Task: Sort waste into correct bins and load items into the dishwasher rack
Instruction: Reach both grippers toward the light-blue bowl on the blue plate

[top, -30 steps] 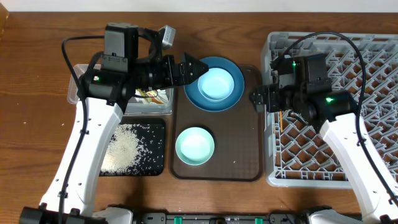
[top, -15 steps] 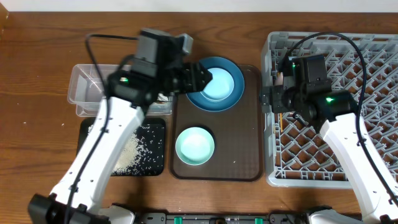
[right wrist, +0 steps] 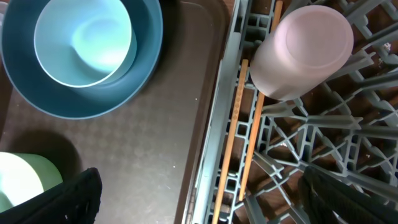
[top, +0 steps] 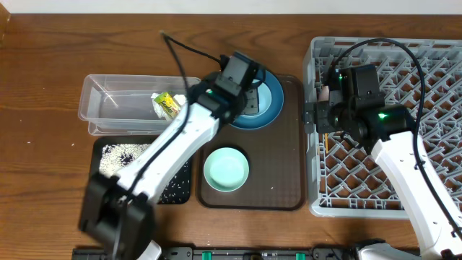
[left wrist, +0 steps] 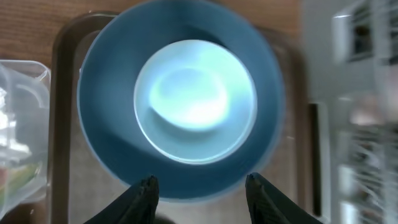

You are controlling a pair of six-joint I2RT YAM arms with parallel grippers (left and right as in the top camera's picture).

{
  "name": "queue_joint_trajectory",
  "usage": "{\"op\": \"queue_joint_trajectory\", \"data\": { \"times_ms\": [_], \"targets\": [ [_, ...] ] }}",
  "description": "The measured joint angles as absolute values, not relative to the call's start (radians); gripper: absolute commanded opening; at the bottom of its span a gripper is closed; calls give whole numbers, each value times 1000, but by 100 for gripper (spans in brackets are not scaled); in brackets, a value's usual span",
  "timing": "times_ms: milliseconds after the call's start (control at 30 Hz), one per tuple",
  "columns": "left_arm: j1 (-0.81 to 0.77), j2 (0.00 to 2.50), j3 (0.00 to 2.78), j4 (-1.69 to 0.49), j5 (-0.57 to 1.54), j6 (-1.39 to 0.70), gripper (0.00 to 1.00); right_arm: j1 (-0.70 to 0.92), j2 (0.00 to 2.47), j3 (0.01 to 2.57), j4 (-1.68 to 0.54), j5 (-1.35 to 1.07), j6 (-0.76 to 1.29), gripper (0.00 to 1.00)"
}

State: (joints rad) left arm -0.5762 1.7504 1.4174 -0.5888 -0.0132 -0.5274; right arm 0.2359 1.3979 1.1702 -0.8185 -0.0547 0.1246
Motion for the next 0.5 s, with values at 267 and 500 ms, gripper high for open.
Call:
{"op": "queue_joint_trajectory", "data": {
  "times_ms": [267,500],
  "targets": [
    [-565,1912,1417,-499,-83,-527,49,236,1398,1170,-820,-46,125,99],
    [-541,1971,1417,-472,-99,-528,49,236,1398,1170,-823,-28,125,99]
  ]
}}
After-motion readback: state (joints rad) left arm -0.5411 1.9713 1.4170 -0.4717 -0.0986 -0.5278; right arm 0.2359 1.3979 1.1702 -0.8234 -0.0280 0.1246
